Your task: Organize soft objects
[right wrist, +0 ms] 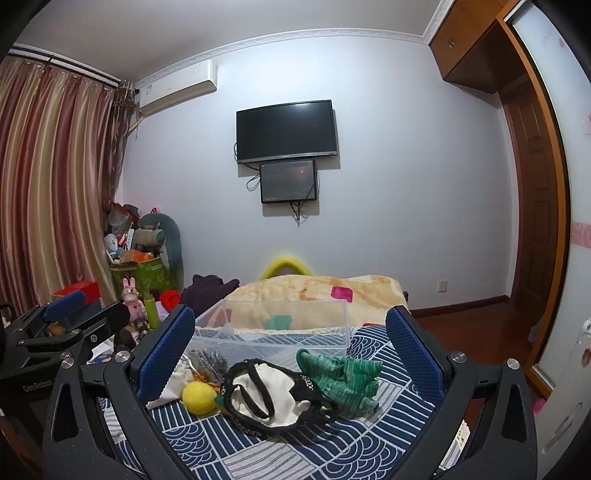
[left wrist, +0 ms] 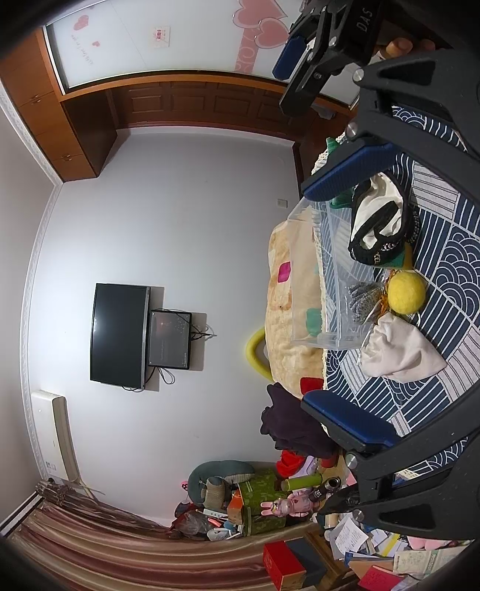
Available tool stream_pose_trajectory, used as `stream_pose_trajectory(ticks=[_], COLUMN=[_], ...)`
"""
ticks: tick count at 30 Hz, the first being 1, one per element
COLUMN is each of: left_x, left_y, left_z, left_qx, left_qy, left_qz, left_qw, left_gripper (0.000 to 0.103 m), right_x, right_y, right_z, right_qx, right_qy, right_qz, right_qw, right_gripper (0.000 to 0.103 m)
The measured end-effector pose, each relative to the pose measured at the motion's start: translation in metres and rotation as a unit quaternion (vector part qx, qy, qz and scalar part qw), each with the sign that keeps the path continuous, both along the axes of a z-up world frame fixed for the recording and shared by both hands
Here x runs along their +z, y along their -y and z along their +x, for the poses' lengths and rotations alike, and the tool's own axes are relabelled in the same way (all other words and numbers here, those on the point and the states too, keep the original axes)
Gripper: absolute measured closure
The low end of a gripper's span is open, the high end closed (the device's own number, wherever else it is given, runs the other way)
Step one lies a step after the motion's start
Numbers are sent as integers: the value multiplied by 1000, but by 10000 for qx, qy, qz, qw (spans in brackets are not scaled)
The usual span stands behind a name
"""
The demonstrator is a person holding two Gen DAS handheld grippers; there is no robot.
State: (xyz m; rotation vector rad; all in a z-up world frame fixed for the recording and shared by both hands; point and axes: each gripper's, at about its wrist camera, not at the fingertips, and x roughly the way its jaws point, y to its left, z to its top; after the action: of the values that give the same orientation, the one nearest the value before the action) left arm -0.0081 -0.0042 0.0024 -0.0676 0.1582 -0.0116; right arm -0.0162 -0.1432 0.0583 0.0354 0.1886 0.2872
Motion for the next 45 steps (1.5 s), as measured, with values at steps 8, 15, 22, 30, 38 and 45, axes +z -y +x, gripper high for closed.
stream_pose_trajectory(ticks=[8, 15, 22, 30, 38, 45], left_x=[1, 1, 0, -3, -23, -53], left_y=[-2, -3, -3, -7, -15, -30], left_z=[-1, -1, -1, 3, 23, 49], left_qx=[0, 18, 53, -29, -80, 14], left_qy=[18, 17, 17, -92, -562, -1171], left_qz=[-43, -30, -44, -135, -107, -170], left_qw=[10000, 10000, 10000, 9999, 9983, 9930], left_gripper=[0, 0, 0, 0, 0, 18], right_x=[1, 1, 1, -5, -25, -45], right_y=[2, 2, 2, 2, 5, 8], right_z=[1, 1, 1, 4, 25, 43], right_qx=[17, 11, 16, -2, 80, -68], right_qy=[1, -5, -13, -83, -693, -1088], right_qz=[36, 40, 35, 107, 211, 39], right_qw=[10000, 10000, 10000, 9999, 9973, 9940], right_gripper=[0, 0, 0, 0, 0, 13])
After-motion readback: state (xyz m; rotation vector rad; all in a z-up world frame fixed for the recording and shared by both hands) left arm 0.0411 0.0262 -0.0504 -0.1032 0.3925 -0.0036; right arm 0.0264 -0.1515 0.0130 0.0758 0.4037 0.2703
